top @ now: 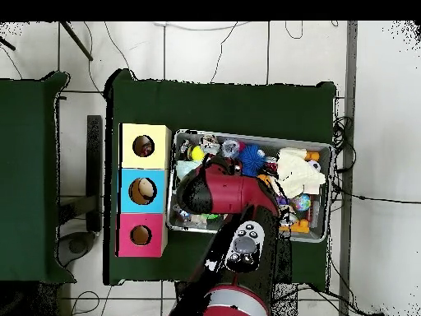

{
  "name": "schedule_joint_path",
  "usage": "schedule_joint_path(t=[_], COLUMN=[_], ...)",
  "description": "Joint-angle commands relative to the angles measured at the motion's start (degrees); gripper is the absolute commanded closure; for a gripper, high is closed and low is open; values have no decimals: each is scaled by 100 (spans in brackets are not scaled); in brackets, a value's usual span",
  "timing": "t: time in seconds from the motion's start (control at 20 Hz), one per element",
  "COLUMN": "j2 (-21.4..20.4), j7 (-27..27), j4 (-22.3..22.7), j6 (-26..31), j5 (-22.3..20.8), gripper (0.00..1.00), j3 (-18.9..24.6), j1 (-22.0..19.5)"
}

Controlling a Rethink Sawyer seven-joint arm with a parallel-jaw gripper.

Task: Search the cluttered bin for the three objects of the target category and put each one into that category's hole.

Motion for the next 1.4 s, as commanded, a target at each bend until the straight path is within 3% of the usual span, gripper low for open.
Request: schedule_joint_path(t=[0.05, 0.85, 1.4], j2=[247, 94, 50], j7=[656, 910, 1009], j4=[530, 443, 738], j6=[-367, 260, -61], j5=[-306, 63, 110], gripper=[0, 0, 0], j3=[86, -287, -155], j1=[38, 636, 604])
